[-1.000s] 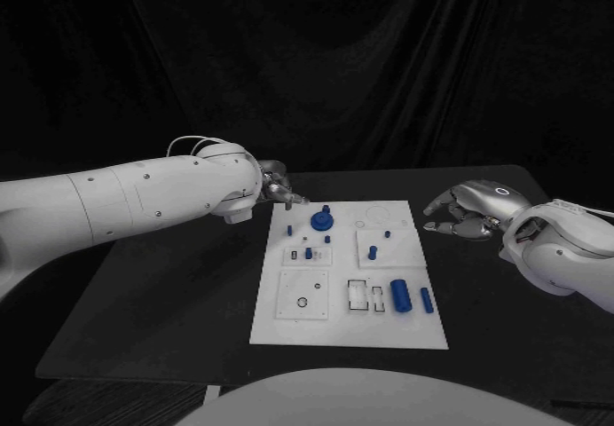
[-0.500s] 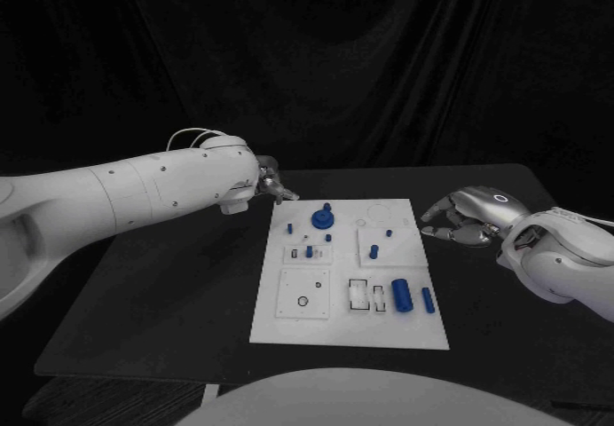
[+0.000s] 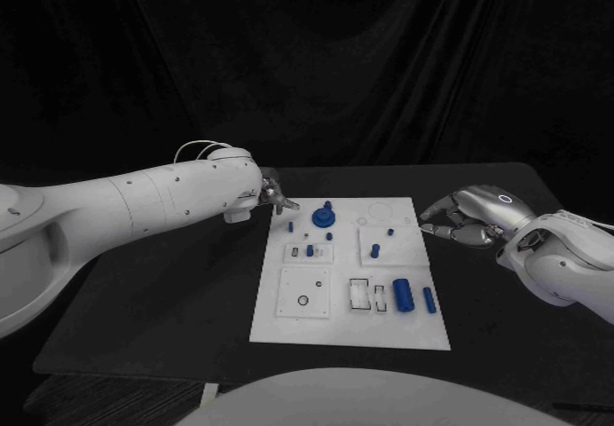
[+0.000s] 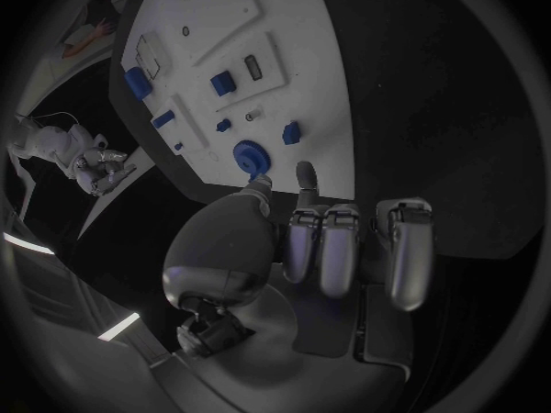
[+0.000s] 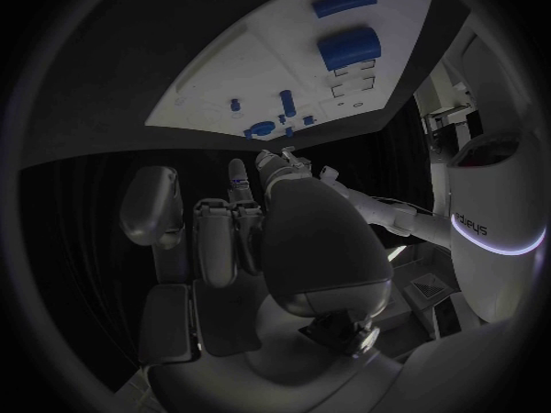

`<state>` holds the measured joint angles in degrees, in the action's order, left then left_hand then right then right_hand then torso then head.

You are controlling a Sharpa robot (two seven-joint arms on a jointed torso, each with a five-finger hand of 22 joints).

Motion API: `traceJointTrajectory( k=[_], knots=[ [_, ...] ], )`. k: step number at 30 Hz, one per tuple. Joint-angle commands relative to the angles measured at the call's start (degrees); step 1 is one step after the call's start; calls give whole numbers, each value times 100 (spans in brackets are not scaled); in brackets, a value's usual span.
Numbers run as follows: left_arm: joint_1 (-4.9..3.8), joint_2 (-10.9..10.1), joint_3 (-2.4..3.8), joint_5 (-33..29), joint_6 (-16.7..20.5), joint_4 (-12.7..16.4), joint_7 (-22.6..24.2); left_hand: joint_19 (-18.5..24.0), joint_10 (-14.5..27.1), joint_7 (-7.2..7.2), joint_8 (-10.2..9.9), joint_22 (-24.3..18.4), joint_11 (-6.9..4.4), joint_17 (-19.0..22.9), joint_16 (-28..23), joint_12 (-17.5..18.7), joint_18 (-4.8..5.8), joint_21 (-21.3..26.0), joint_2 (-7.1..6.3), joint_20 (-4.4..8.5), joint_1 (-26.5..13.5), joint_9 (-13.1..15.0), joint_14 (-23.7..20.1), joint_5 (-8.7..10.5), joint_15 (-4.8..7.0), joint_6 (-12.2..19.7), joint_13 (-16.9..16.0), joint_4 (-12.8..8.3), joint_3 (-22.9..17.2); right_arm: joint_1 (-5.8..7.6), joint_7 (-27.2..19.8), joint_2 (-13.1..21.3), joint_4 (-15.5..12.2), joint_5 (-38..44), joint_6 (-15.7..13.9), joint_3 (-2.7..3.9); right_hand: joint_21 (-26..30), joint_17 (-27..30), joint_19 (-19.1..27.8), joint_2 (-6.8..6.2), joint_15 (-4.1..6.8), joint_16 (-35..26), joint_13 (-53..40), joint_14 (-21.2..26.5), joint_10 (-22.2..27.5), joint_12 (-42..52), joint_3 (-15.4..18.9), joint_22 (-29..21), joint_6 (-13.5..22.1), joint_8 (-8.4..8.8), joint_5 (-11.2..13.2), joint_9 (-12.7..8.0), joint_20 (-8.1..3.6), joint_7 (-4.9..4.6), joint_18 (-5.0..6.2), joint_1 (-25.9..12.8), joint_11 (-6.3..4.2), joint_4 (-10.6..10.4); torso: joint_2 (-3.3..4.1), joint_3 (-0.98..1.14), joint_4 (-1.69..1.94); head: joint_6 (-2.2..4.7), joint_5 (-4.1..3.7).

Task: Assemble the parts on the task board

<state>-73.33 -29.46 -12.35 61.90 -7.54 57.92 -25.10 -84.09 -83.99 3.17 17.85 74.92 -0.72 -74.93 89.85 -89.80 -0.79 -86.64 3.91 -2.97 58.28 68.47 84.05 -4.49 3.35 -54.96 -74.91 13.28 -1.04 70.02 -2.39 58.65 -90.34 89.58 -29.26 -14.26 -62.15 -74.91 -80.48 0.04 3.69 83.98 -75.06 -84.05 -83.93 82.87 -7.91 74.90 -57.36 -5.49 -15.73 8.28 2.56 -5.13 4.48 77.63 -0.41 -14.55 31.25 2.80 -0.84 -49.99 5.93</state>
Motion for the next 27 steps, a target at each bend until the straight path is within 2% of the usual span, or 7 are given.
traceJointTrajectory(
  k=[1,14,19,27],
  knots=[
    [44,28,6,13,-102,-71,128,-241,-601,9,-32,1218,33,-1507,15,-20,-49,39,22,-32,-36,-9,595,32,-27,42,-1509,16,24,-20,-203,7,-11,-269,-133,3,39,-949,-24,50,1,-16,-809,-407,-97,-17,-35,820,-52,-11,-38,9,10,-12,69,8,25,10,2,-1,1,-1,12],
    [147,98,6,13,-158,-144,175,-235,-601,14,-46,1214,37,-1507,15,-20,-51,45,26,-35,-40,-13,595,38,-29,52,-1509,22,31,-38,-158,0,27,-363,21,3,136,-905,6,29,-12,-65,-762,-390,-60,-69,-47,797,-49,9,-87,5,19,-27,83,0,37,2,0,-2,0,-1,0],
    [185,137,6,13,-189,-183,177,-231,-601,15,-56,1212,39,-1507,15,-20,-53,50,38,-37,-29,-16,595,31,-32,54,-1509,17,27,-43,-68,-6,47,-368,168,3,235,-851,41,-3,-19,-129,-723,-367,-28,-113,-45,775,-10,51,11,-8,27,-34,99,-30,39,-20,3,-2,0,-1,0],
    [213,166,6,13,-219,-173,192,-226,-601,15,-63,1208,40,-1507,15,-20,-54,55,48,-39,-23,-21,595,22,-34,50,-1509,16,25,-54,0,-12,81,-370,265,3,281,-826,56,-6,-20,-157,-697,-357,-8,-141,-47,764,2,63,32,-11,29,-36,107,-35,41,-24,4,-2,-2,-1,-10]
  ],
)
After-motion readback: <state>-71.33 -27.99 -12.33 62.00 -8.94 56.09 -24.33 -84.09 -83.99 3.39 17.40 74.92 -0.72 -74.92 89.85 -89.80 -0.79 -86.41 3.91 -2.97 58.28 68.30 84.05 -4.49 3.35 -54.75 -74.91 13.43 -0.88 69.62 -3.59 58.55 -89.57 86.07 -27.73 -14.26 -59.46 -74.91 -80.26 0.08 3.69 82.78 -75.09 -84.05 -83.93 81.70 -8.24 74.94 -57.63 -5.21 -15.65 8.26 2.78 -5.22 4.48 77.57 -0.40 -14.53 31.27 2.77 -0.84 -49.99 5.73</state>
